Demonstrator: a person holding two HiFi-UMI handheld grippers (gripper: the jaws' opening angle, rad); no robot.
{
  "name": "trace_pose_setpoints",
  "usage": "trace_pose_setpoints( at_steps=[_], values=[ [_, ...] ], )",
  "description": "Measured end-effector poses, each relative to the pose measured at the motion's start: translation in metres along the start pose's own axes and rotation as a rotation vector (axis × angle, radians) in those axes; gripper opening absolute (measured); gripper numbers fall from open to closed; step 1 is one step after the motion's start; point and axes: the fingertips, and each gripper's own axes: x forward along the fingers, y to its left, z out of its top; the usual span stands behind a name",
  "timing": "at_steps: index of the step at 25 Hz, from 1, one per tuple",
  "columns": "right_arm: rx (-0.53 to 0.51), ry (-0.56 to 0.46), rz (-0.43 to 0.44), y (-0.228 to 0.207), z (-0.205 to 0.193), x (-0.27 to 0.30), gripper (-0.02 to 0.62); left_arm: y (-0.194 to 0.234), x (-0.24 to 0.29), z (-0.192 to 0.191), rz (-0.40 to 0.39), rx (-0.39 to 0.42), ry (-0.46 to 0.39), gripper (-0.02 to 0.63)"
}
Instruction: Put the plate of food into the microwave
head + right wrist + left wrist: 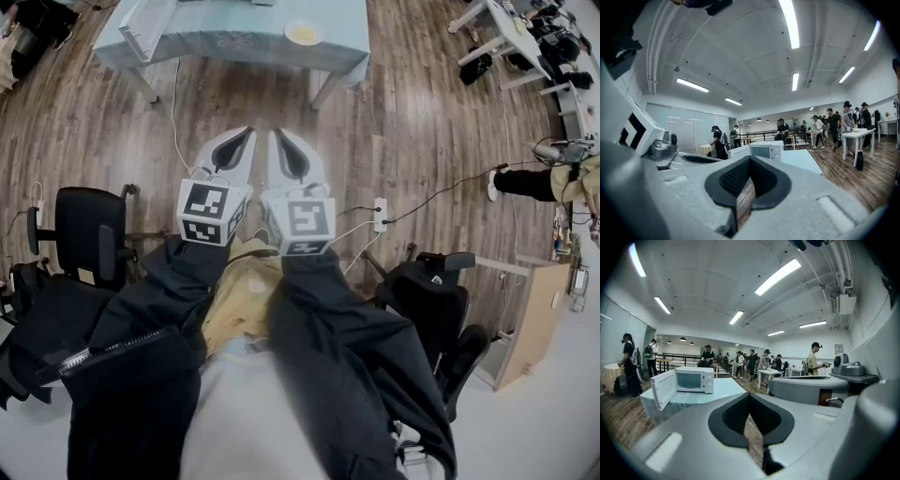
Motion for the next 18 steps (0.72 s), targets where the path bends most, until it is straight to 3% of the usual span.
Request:
trace_pose_setpoints(
  at_steps=[11,18],
  values=[
    [0.034,0.037,0.036,0.000,-0.017,0.012,-0.003,0.005,0.008,-0.018,0.019,-0.024,0.042,-0.003],
    [0.020,0.041,0.008,-0.030,-0.020,0.051,-0.003,0.027,0.060,-0.016,-0.011,-0.042,0.043,-0.003]
  ],
)
